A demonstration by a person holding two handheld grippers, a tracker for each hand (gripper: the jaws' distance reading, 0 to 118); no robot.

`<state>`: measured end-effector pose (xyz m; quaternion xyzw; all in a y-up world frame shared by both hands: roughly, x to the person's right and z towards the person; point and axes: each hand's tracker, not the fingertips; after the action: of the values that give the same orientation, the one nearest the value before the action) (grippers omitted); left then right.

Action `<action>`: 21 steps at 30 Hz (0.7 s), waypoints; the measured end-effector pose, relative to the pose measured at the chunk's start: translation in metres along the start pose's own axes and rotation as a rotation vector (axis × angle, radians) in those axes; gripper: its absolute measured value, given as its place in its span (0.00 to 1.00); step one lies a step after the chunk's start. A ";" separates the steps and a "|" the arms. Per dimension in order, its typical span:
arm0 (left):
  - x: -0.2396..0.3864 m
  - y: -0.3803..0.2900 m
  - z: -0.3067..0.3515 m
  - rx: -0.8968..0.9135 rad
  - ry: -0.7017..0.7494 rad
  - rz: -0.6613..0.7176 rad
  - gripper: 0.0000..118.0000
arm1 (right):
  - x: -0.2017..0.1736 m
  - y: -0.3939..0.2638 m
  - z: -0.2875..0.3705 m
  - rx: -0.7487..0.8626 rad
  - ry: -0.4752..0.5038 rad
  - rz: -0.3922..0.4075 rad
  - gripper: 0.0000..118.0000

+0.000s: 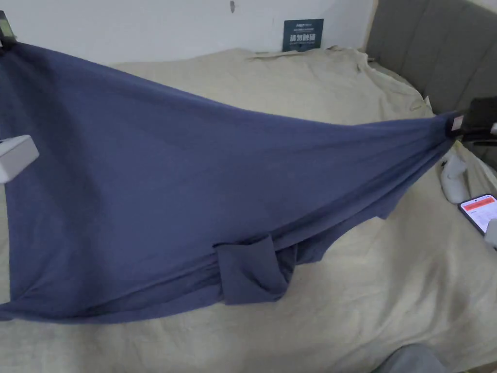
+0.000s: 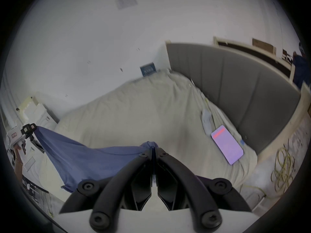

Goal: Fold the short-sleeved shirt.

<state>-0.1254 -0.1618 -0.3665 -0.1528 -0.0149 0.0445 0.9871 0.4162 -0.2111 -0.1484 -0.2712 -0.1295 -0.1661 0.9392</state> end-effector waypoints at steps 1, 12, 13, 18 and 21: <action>-0.006 0.007 0.008 0.026 0.021 0.002 0.00 | -0.008 0.010 0.006 0.023 0.010 0.013 0.01; -0.057 0.073 0.052 0.165 0.162 -0.065 0.00 | -0.091 0.134 0.040 0.229 0.084 0.087 0.01; -0.059 0.078 0.052 0.170 0.170 -0.064 0.00 | -0.098 0.144 0.039 0.242 0.080 0.098 0.01; -0.064 0.112 0.026 0.160 0.202 -0.033 0.00 | -0.134 0.200 0.016 0.261 0.025 0.144 0.01; -0.055 0.130 -0.003 0.156 0.237 -0.043 0.00 | -0.156 0.233 -0.007 0.267 -0.024 0.166 0.01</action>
<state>-0.1908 -0.0441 -0.4095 -0.0796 0.1020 0.0059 0.9916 0.3647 0.0086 -0.3145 -0.1557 -0.1389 -0.0659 0.9758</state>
